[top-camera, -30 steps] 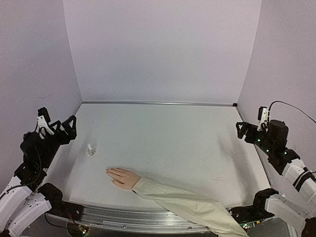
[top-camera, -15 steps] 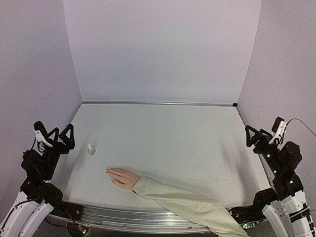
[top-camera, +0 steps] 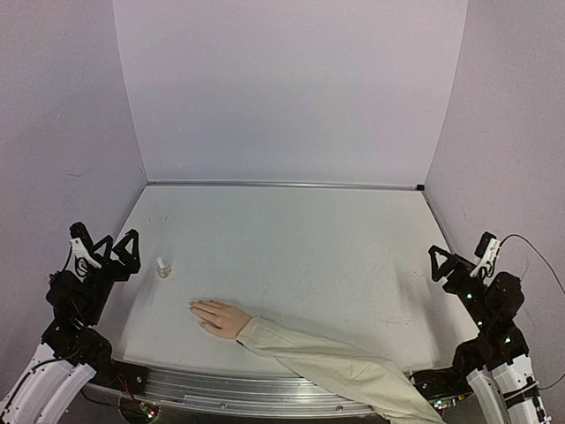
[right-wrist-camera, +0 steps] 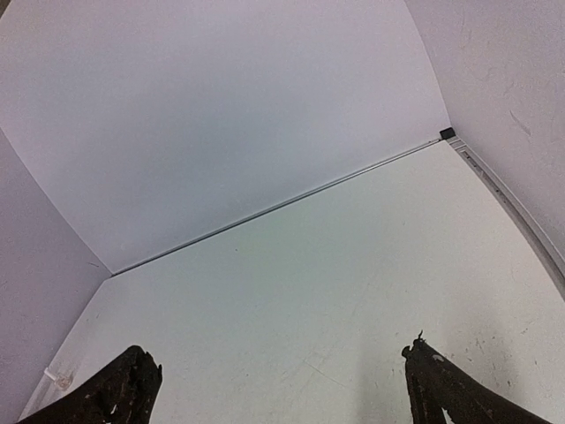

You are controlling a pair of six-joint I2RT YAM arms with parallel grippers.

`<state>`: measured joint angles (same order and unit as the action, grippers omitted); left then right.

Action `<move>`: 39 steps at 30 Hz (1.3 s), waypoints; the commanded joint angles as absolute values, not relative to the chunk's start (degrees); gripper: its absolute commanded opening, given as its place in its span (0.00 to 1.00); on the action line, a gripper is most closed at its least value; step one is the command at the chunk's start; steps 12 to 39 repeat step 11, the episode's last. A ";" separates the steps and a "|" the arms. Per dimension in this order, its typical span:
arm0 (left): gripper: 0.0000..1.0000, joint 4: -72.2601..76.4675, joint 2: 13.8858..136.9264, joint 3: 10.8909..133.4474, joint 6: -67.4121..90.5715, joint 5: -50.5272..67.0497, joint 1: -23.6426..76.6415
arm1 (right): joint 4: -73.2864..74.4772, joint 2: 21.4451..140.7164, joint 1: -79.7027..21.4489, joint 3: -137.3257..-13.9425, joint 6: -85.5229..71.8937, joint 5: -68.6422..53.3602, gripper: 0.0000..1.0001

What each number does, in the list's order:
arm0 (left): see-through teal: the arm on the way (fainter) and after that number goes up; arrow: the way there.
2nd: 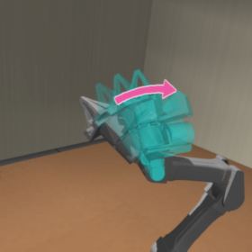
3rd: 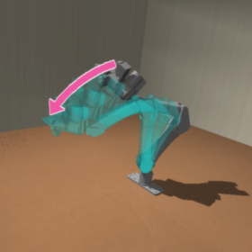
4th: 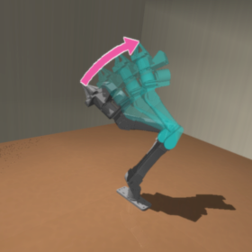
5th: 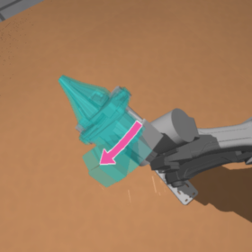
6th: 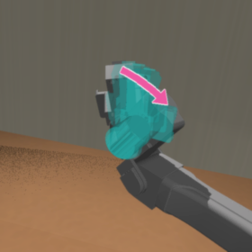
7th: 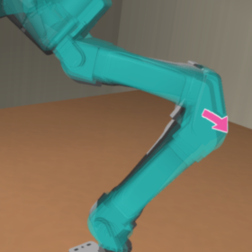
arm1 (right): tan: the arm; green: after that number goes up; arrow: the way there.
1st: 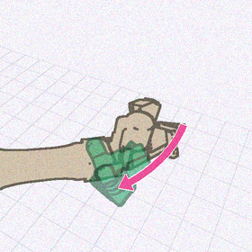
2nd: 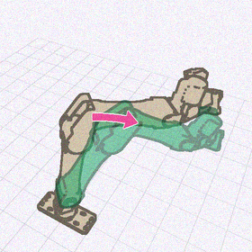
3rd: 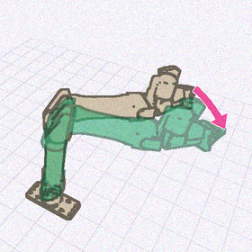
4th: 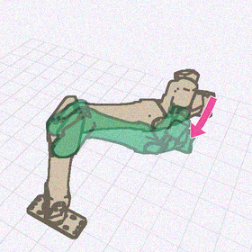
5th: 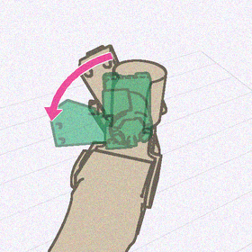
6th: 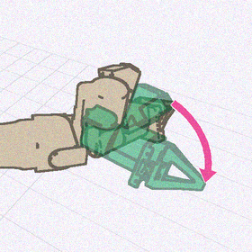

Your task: Paint the nails

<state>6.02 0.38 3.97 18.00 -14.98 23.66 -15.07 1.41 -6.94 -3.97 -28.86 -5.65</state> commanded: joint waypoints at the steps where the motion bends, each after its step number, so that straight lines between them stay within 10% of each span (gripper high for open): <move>1: 0.99 8.35 -4.92 3.72 18.67 -15.21 23.40 | -18.81 0.62 -7.03 -4.49 -30.71 -4.34 0.98; 39: 0.99 8.29 -5.24 2.70 18.72 -15.46 23.38 | -18.28 0.55 -7.02 -4.66 -31.05 -3.30 0.98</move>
